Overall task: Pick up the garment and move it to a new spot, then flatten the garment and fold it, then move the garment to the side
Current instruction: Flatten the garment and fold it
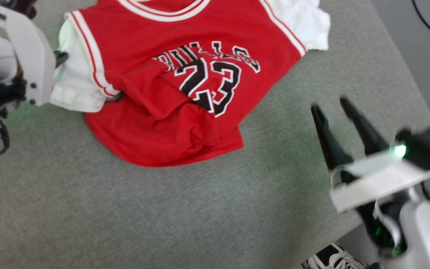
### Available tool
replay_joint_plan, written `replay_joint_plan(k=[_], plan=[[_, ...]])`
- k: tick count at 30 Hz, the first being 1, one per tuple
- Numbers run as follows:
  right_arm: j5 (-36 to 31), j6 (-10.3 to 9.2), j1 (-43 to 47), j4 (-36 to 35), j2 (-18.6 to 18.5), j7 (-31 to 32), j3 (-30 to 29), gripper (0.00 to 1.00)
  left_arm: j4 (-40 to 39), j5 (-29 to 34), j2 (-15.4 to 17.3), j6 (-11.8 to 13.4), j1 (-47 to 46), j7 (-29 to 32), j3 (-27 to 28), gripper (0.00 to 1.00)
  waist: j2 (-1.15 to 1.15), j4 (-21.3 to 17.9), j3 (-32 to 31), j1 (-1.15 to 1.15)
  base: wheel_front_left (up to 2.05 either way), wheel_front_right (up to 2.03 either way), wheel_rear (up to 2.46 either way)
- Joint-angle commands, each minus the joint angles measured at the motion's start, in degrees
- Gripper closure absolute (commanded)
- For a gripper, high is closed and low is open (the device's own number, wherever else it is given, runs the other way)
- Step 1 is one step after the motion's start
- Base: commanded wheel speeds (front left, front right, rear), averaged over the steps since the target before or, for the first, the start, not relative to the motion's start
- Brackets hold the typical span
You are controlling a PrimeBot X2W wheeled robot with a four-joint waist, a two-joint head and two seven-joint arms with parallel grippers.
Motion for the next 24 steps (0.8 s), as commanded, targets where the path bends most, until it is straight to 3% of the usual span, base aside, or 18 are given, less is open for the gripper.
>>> replay_joint_plan(k=[1,4,9,10,14,24], plan=[[1.47,-0.04,-3.0,-0.47,-0.73,1.9,0.34,0.0,-0.33,-0.15,-0.85,-0.02,0.81,-0.05,-2.03,1.0,0.0,1.08,1.09,0.0,0.0,0.0,0.0],[2.99,-0.04,-9.83,1.83,-4.09,8.55,0.27,0.0,-1.01,-0.04,-1.37,-0.01,-1.94,-1.7,-3.2,1.0,0.0,2.44,2.53,0.0,0.0,0.0,0.0],[8.76,-0.03,-24.83,12.08,-8.32,20.18,-0.3,0.0,-2.3,-0.68,-2.66,-0.01,-5.87,-4.55,-4.47,1.0,0.0,5.47,5.35,0.0,0.0,0.0,0.0],[8.76,-0.03,-24.83,12.08,-8.32,20.18,-0.3,0.0,-2.3,-0.68,-2.66,-0.01,-5.87,-4.55,-4.47,1.0,0.0,5.47,5.35,0.0,0.0,0.0,0.0],[7.57,-0.04,-36.9,22.94,-12.1,26.61,0.16,0.0,-3.98,-1.1,-3.05,0.04,-8.73,-5.44,-5.43,1.0,0.0,7.89,8.24,0.0,0.0,0.0,0.0],[4.56,-0.04,-54.25,44.65,-14.75,28.26,-0.44,0.0,-7.77,-0.06,-4.06,0.13,-12.68,-7.1,-7.08,1.0,0.0,13.96,14.06,0.0,0.0,0.0,0.0]])
